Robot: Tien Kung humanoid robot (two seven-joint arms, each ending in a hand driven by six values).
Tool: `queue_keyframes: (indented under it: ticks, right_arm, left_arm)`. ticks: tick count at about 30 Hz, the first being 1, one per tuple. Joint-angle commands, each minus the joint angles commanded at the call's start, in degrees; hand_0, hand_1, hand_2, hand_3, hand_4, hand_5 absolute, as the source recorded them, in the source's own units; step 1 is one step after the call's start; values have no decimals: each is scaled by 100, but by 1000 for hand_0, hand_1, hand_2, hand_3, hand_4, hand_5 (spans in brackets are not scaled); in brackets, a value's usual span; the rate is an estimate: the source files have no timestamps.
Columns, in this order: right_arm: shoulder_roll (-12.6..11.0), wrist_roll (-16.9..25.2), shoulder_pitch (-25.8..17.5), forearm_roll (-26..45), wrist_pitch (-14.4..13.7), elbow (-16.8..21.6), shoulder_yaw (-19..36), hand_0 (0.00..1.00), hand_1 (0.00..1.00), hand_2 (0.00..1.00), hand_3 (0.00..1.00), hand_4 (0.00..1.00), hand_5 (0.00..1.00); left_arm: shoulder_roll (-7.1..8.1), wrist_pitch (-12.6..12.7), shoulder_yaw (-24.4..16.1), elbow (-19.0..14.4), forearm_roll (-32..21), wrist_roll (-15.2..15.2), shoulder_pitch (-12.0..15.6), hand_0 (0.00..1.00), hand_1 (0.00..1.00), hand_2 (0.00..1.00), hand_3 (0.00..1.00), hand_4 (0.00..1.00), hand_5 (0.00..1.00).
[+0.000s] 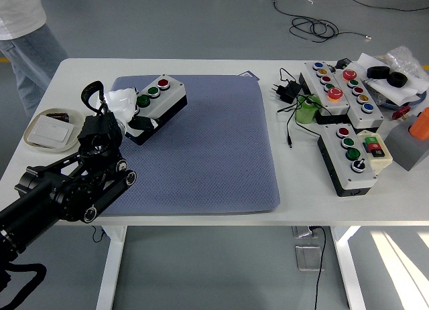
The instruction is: Pick up the button,place it on the desk,press the button,press the button
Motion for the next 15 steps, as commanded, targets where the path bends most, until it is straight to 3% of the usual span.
queue_keyframes:
  ticks: [4,7,15]
  right_arm:
    - [-1,1,0,2,-2,0,3,787,797,817,751,412,479]
    - [-2,-1,2,2,-3,0,9,787,797,817,751,412,479]
    - [4,-8,-6,-2,-8,0,15,787,797,817,751,412,479]
  left_arm:
    - [125,58,43,-293,21,-103,-9,120,141,139,282,227,2]
    - [248,97,116,-493,-89,-543,-25,120,141,139,282,227,2]
    - [550,-13,219,-679,-742,-2440,-97,153,148,141,265,241,2]
